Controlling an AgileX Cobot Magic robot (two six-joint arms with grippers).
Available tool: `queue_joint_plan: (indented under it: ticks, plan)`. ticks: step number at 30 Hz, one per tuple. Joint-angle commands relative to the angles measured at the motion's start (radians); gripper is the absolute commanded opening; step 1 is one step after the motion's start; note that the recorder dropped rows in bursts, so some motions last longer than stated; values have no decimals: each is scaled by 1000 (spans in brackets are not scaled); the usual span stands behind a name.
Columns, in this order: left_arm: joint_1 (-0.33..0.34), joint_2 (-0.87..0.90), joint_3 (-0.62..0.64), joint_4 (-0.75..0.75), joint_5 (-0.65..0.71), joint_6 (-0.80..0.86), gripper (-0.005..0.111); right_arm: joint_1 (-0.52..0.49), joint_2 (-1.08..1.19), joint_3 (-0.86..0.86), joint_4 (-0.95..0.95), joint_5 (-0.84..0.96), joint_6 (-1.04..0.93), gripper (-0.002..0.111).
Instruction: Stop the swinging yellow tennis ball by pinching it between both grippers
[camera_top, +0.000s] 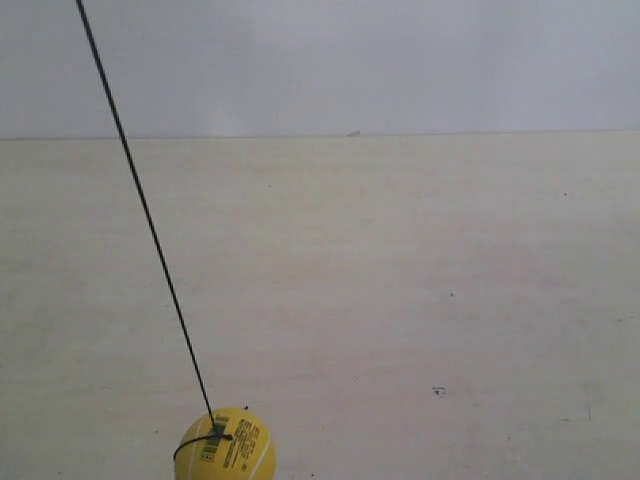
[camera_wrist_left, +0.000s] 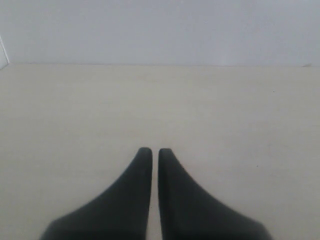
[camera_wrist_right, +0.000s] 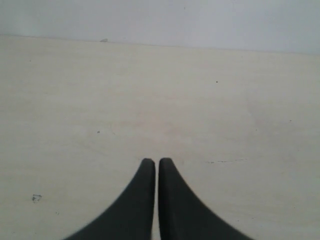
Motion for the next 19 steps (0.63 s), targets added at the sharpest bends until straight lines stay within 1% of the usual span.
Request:
queue_joint_plan:
  ticks: [1,19]
  plan:
    - [0,-2,4,2,-4,6,5,-3,-4,0,-3,-4,-7,0]
    - [0,-2,4,2,-4,6,5,-3,-4,0,-3,-11,-8,0]
